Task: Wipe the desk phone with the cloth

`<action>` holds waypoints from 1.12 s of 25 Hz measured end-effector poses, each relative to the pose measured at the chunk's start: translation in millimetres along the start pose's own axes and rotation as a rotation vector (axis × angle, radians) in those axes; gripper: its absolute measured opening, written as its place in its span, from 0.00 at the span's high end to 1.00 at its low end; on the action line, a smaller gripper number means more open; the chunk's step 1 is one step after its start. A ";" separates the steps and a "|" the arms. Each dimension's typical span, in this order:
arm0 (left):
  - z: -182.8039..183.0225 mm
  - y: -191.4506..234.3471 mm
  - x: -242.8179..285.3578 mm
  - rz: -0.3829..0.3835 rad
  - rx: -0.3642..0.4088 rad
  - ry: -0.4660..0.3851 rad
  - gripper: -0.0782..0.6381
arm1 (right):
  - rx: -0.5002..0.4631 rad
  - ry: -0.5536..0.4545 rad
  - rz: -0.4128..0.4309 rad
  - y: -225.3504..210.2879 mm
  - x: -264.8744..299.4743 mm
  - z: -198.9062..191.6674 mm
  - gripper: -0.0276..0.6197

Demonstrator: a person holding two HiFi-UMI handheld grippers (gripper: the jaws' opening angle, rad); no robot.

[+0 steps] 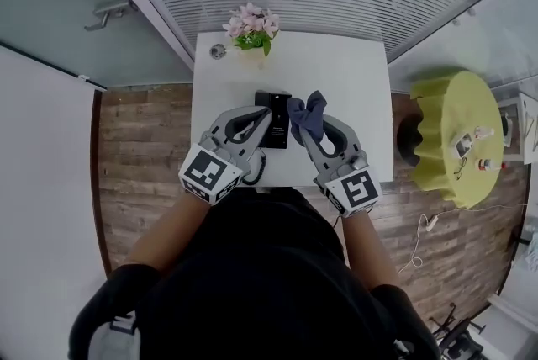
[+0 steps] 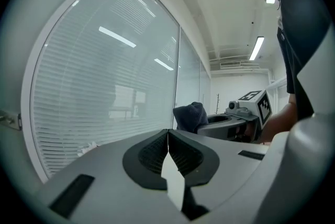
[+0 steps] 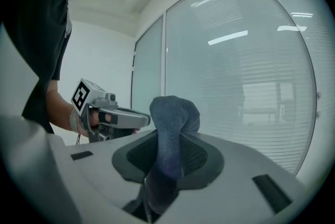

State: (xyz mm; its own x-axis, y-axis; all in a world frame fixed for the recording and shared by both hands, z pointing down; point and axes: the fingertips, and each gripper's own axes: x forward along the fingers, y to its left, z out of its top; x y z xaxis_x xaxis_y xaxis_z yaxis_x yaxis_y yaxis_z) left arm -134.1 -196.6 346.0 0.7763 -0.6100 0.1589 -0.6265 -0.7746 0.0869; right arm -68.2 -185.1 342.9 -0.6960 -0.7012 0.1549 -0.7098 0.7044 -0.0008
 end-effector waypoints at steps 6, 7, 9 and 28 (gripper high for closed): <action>45.9 -3.0 -2.8 -0.005 0.023 -0.089 0.88 | -0.030 -0.123 -0.004 -4.1 -4.1 53.3 0.79; 50.1 -3.2 -2.8 -0.006 0.027 -0.098 0.88 | -0.034 -0.136 -0.004 -4.4 -4.0 59.3 0.79; 57.7 -2.9 -3.3 -0.005 0.038 -0.113 0.88 | -0.037 -0.160 -0.003 -4.8 -4.0 69.8 0.79; 73.1 -4.6 -7.4 -0.005 0.069 -0.139 0.88 | -0.061 -0.212 0.000 -2.2 -6.9 95.3 0.79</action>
State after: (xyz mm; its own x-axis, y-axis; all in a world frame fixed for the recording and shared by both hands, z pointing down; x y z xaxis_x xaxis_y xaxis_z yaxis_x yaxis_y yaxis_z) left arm -131.9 -200.8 272.5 0.7849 -0.6193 0.0209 -0.6196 -0.7847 0.0192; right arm -72.2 -192.4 247.7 -0.7076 -0.7044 -0.0560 -0.7066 0.7051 0.0597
